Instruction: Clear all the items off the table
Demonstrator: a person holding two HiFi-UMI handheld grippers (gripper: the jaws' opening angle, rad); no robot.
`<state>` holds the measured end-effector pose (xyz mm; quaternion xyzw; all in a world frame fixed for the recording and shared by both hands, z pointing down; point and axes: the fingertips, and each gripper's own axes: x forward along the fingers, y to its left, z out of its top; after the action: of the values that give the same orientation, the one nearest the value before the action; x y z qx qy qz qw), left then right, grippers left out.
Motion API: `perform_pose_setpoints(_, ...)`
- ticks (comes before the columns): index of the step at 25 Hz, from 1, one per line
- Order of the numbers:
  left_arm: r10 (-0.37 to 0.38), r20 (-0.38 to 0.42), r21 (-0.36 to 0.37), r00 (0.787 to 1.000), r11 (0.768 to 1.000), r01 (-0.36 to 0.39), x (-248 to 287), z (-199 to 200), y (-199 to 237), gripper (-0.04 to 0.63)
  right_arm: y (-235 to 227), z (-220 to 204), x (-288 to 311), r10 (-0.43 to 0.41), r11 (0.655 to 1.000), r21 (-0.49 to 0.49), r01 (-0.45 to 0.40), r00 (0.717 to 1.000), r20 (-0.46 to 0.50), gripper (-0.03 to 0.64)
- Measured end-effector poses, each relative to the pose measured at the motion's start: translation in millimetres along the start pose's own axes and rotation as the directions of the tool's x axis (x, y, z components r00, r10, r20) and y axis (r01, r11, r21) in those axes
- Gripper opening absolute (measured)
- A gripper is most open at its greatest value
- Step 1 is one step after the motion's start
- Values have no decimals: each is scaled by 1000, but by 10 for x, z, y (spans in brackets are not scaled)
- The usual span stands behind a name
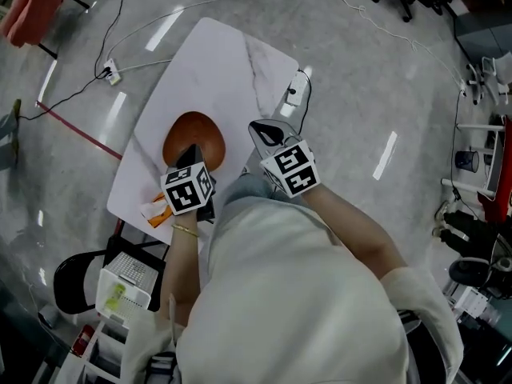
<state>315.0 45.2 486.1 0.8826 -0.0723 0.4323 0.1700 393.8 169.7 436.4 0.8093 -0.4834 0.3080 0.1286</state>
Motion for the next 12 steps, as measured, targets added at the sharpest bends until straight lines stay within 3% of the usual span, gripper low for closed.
perform_pose_setpoints(7, 67, 13, -84, 998, 994, -65, 29, -28, 184, 9, 81, 102, 299, 104, 992, -69, -107, 994, -40, 0)
perform_pose_setpoints(12, 136, 9, -192, 991, 973, -132, -53, -182, 345, 9, 194, 115, 554, 209, 964, -140, -224, 971, -114, 12)
